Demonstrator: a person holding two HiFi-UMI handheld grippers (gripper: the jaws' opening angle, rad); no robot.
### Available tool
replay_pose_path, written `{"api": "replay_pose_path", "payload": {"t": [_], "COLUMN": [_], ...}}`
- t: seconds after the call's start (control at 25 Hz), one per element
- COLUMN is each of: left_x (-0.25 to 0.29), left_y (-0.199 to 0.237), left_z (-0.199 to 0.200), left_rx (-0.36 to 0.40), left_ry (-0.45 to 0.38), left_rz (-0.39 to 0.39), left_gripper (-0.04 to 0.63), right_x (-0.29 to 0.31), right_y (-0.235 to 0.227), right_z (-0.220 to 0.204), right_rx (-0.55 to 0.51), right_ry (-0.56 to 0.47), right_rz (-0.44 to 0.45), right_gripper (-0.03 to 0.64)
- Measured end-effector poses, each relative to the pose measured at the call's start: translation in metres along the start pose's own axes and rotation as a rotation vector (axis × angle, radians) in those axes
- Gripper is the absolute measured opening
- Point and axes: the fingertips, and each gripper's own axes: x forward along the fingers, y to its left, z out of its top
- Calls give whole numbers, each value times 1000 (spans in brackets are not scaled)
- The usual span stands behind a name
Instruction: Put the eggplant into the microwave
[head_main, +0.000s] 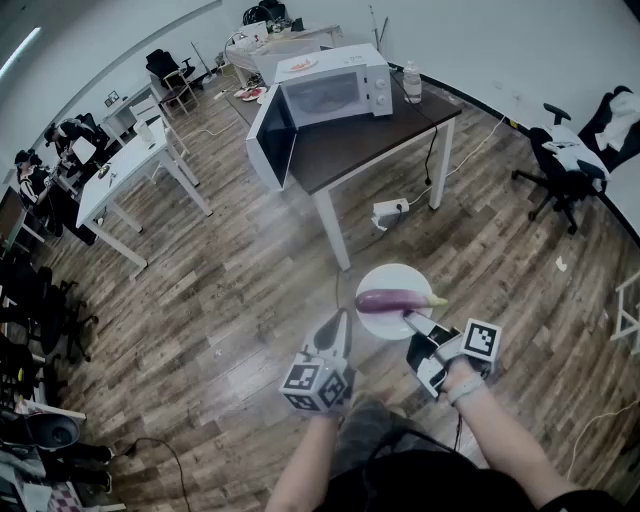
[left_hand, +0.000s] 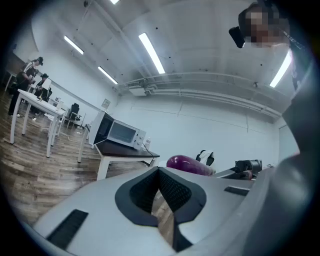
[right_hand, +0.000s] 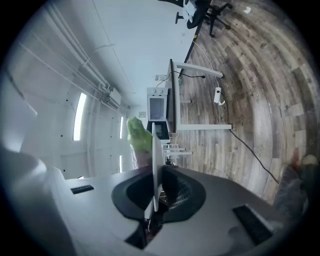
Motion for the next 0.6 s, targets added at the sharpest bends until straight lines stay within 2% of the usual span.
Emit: {"api": "replay_pose_path", "payload": {"t": [0.2, 0.4, 0.6], "left_x": [22, 51, 88], "left_y": [0, 13, 30], "left_z": [0, -2, 10], "left_rx": [29, 17, 21], "left_ry": [1, -2, -1], "left_rz": [12, 44, 38], "left_gripper": [0, 0, 0], "right_x": [14, 39, 64], "right_y": [-5, -5, 2], "right_z": [15, 37, 64], "right_rx": [-4, 0, -8], "right_ry": [-29, -56, -72], "right_rz": [-19, -21, -25], "right_gripper": [18, 18, 18]}}
